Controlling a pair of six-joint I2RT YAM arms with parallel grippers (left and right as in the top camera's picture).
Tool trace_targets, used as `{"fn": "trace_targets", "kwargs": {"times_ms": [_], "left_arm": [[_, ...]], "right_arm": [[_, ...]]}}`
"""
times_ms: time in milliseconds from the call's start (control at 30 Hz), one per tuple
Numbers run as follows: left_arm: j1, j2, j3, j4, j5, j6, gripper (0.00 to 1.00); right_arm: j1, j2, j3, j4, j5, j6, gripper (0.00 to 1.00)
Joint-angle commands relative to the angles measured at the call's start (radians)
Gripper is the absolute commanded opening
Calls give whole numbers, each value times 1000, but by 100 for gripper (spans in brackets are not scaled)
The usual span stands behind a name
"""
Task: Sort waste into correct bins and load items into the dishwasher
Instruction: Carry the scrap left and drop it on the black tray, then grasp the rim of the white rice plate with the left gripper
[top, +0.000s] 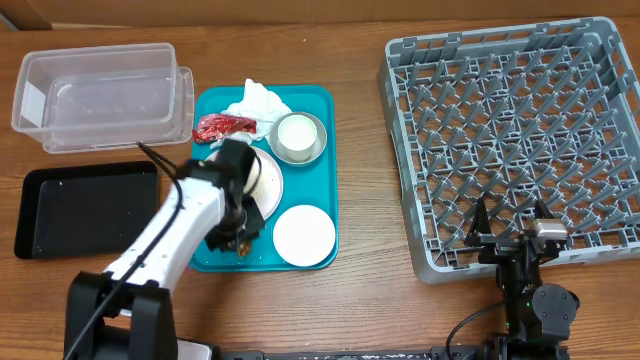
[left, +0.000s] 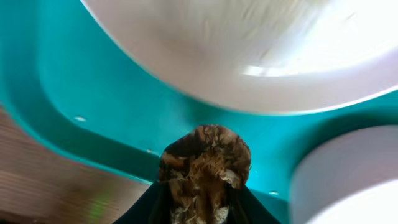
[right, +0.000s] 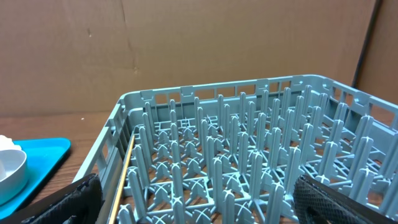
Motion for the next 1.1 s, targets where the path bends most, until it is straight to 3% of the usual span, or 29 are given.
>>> {"fn": "trace_targets", "kwargs": {"times_ms": [0,267,600,867,1067], "left_arm": [[63,5,143,-55,-68,17,27],[314,5,332,-63,-130,93,36],[652,5,323,51,-145,63,37],[768,5,254,153,-190,34,39],[797,5,224,201,-201,35,49]], "right_arm": [[-3,-9,-10,3,7,-1,100],[-3,-9,-10,3,7,-1,100],[-3,-9,-10,3,7,-1,100],[-3,-9,-10,3,7,-1,100],[-3,-9,-10,3,6,-1,100]]}}
